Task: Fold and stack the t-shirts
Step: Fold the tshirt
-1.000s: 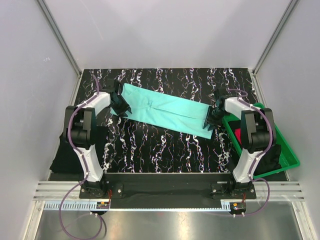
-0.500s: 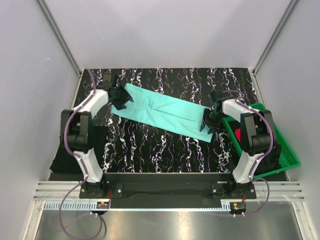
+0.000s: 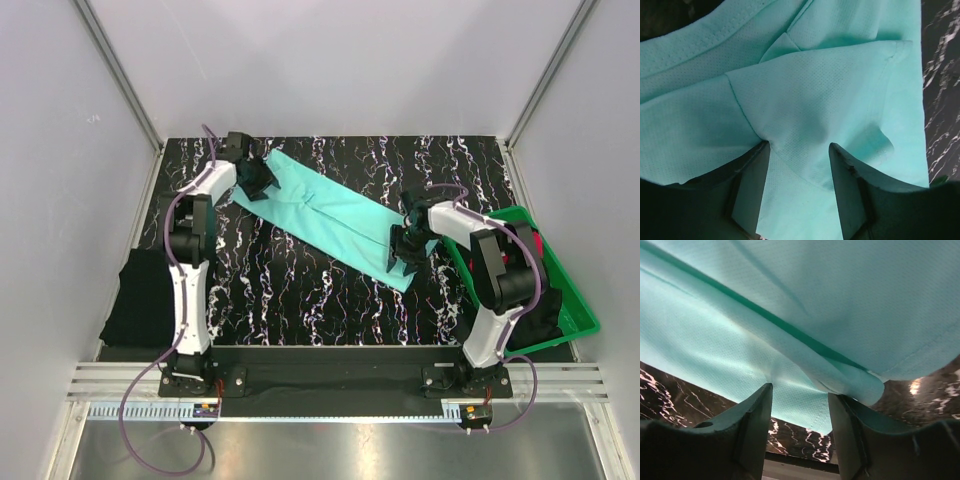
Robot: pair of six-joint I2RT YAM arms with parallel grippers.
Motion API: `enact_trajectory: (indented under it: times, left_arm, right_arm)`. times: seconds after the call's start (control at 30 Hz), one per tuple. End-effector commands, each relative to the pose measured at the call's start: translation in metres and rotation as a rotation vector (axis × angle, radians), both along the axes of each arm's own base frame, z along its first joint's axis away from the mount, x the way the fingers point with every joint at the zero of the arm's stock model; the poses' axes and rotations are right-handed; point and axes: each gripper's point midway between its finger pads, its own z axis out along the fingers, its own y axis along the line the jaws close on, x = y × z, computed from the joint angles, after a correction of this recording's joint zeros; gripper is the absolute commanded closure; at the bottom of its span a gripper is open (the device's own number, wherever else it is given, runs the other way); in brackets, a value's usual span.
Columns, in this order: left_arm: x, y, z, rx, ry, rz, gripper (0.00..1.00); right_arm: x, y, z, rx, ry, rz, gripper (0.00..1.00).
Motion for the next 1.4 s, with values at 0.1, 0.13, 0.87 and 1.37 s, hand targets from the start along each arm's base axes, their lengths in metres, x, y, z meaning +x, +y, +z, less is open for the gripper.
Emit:
enact_trajectory:
  times: [0.1, 0.13, 0.87, 1.37]
  left_arm:
    - [0.050, -0.012, -0.001, -0.054, -0.121, -0.157, 0.43]
    - [0.065, -0.016, 0.013, -0.066, -0.175, -0.175, 0.43]
    - [0.107, -0.069, 0.064, -0.320, -0.530, -0.415, 0.37]
    - [-0.011, -0.027, 0.227, -0.207, -0.573, -0.368, 0.33]
  right_arm:
    - [-0.024, 0.050, 0.002, 0.065, 0.064, 0.097, 0.44]
    - [-0.025, 0.057, 0.002, 0.072, 0.068, 0.105, 0.44]
    - [-0.042, 0.293, 0.056, 0.369, -0.056, 0.440, 0.44]
    - [-0.072, 0.209, 0.104, 0.338, -0.095, 0.543, 0.41]
